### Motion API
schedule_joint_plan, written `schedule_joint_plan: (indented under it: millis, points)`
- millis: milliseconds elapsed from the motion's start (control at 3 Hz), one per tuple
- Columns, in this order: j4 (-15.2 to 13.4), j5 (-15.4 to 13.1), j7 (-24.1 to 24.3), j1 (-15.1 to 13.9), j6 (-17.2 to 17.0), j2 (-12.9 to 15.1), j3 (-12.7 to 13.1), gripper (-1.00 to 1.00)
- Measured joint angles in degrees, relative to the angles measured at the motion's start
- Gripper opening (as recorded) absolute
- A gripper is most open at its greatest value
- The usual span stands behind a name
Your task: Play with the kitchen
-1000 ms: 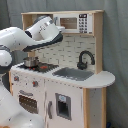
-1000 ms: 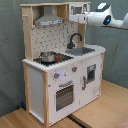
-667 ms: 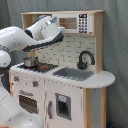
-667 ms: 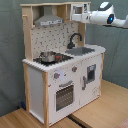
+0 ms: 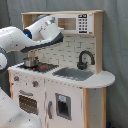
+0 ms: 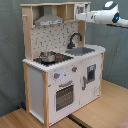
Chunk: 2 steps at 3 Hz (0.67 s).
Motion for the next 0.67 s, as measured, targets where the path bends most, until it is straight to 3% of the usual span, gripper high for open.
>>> schedule_joint_plan:
  millis: [333,667]
  points:
    - [-2.9,0.0,0.0,3.8,0.4,-1.2,-3.6,-1.0]
    - [-4.4,0.1,0.4,6.9,-0.3,-2.5,-5.6,-1.0]
